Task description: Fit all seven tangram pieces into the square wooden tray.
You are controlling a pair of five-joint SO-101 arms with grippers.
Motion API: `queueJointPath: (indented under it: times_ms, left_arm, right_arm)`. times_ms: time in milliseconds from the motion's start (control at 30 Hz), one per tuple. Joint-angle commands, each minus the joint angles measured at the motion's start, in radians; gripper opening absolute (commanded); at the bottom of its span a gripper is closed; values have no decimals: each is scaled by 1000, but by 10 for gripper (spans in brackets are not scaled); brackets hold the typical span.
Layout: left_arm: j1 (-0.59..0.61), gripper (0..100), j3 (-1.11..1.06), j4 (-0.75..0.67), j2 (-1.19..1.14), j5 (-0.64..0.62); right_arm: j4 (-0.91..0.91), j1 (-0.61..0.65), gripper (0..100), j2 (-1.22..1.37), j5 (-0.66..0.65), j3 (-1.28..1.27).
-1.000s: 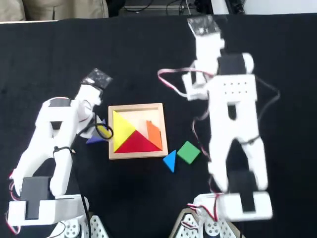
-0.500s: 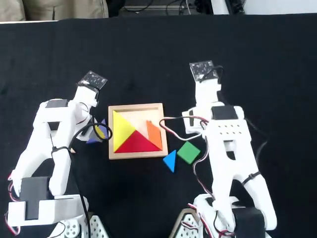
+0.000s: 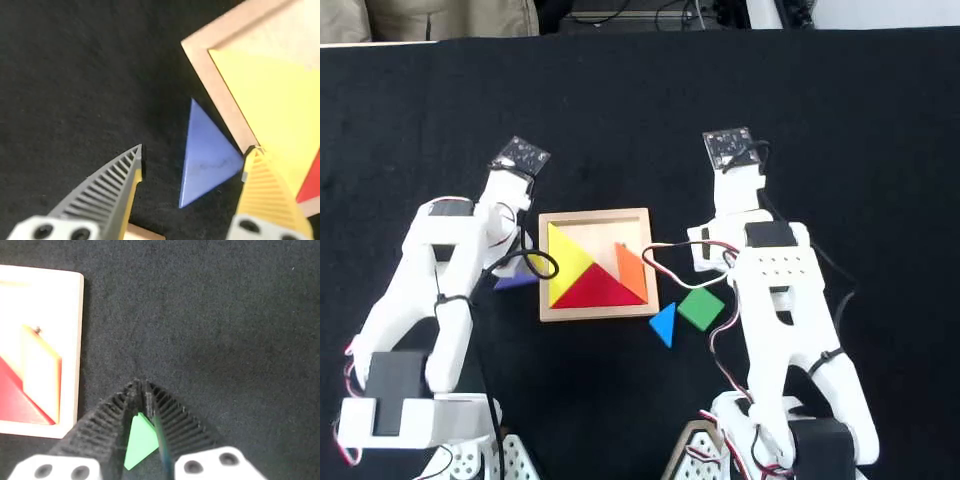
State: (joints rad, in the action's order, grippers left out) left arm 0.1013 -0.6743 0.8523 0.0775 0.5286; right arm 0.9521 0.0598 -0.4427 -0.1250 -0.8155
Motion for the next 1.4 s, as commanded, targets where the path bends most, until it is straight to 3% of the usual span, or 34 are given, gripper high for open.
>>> queueJointPath:
  times_ms: [0,200,400,633,900,1167,1300,1367]
  left_arm:
    - [47,319,22,-12,-46,-9]
    - [119,318,131,17,-161,-17]
    - [217,318,183,32,-184,-115]
    - [219,321,189,26,-184,-100]
    - [185,322,282,12,-193,368]
    - [117,323,289,160,-193,617]
    - [113,323,292,180,-193,769]
    - [114,330,305,172,-195,784]
  right_arm:
    - [-29,-9,11,-33,5,-10]
    - [-55,-8,11,-33,5,-30]
    - [-58,-8,11,-33,2,-30]
    - [-58,-8,11,-33,2,-30]
    - [-57,-8,11,-33,0,-30]
    - [-58,-8,11,-33,0,-30]
    - [-57,-8,11,-33,0,-30]
    - [-57,-8,11,-33,0,-30]
